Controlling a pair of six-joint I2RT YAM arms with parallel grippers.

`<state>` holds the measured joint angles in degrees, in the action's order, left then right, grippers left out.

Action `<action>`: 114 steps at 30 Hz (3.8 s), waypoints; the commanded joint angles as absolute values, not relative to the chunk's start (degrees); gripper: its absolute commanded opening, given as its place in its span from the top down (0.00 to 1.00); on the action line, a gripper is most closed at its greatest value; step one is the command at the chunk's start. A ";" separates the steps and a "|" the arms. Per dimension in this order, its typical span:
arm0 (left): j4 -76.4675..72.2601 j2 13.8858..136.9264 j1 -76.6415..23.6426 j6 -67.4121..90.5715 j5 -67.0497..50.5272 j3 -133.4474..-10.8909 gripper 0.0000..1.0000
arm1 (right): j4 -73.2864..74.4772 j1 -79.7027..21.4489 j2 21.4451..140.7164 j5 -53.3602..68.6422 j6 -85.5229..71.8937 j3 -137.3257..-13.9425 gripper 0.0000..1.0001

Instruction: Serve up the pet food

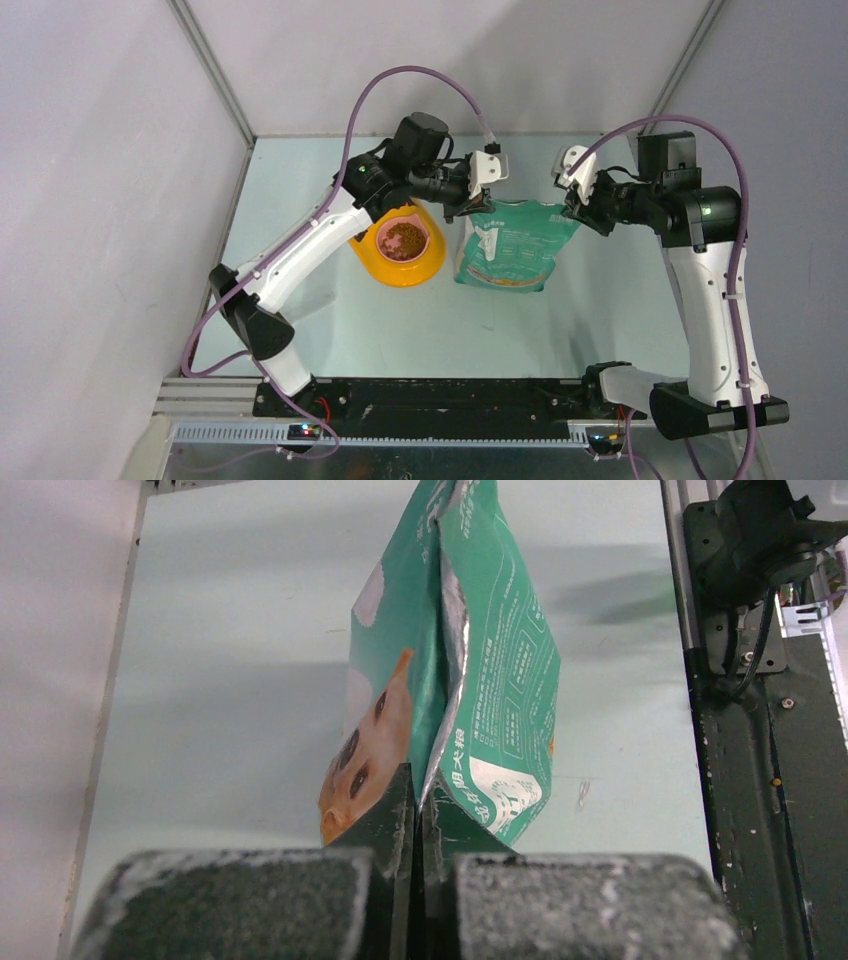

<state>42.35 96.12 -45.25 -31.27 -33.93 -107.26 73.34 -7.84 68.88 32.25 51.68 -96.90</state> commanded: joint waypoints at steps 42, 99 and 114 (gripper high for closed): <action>40.20 94.59 -41.74 -23.00 -38.06 -112.09 1.00 | 61.89 -2.22 64.51 48.45 35.53 -95.90 0.34; 40.68 94.22 -44.98 -20.21 -34.35 -120.35 0.01 | 67.58 -10.97 70.07 43.76 56.29 -93.93 0.58; 54.96 100.75 -49.38 -35.86 -33.12 -124.52 0.21 | 63.62 -12.94 71.76 43.89 53.77 -94.28 0.85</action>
<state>53.56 98.21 -48.60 -31.79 -35.64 -123.07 65.87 -12.58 72.44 43.18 54.72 -93.47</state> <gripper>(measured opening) 0.840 0.158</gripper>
